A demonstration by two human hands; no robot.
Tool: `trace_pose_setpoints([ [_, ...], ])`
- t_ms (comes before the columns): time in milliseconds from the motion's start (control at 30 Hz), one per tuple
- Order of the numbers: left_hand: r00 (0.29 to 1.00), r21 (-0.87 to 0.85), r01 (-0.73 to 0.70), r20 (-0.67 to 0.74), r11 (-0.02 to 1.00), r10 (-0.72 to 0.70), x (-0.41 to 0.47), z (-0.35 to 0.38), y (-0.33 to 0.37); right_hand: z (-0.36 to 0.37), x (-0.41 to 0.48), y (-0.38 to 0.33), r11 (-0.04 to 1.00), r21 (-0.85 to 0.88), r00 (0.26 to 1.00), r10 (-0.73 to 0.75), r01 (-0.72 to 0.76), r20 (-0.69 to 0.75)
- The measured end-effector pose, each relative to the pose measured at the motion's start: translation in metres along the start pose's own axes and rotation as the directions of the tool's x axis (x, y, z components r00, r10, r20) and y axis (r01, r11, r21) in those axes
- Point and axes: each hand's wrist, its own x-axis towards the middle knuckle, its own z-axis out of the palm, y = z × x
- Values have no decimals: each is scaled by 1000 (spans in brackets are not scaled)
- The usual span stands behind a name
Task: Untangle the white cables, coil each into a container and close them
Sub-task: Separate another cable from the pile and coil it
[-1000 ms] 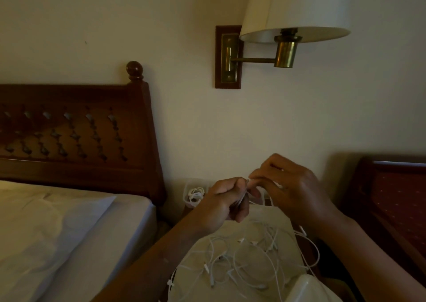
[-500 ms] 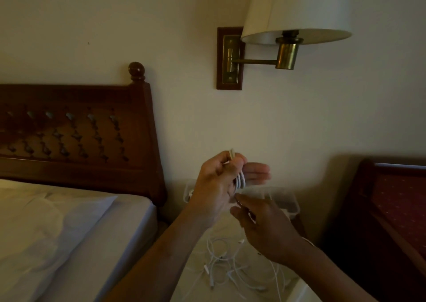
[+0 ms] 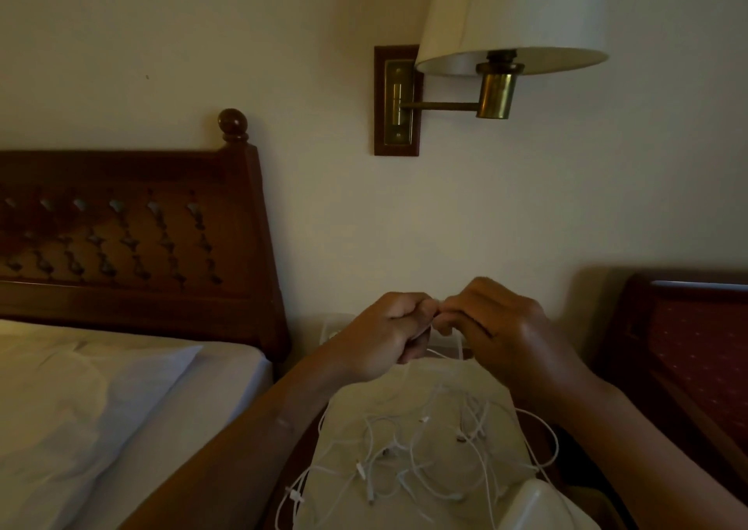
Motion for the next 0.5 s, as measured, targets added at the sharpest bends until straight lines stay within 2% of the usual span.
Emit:
trace_pose_setpoints([
  [67, 997, -179, 43, 71, 983, -31, -2, -3, 0, 1, 0, 3, 999, -5, 996, -32, 32, -80],
  [100, 995, -280, 58, 100, 958, -31, -4, -4, 0, 3, 0, 4, 1000, 24, 990, 4, -1, -140],
  [167, 991, -470, 55, 134, 881, 9, -9, -2, 1, 7, 3, 5, 978, 164, 961, 167, -132, -222],
  [200, 990, -549, 38, 136, 835, 44, -12, 2, 2, 10, 3, 2, 937, 274, 935, 282, -219, -217],
  [300, 988, -748, -54, 56, 662, 145, -14, 16, 4, 31, -1, -10, 673, 578, 813, 581, -462, -27],
  [367, 980, -823, -143, -39, 550, 197, -12, 22, 11, 47, -8, -19, 545, 663, 781, 617, -513, 97],
  [433, 969, -842, -218, -125, 493, 215, -9, 24, 18, 60, -15, -24, 538, 636, 787, 588, -553, 187],
  [500, 956, -799, -280, -183, 532, 229, -5, 23, 24, 66, -20, -26, 551, 579, 774, 581, -601, 252],
])
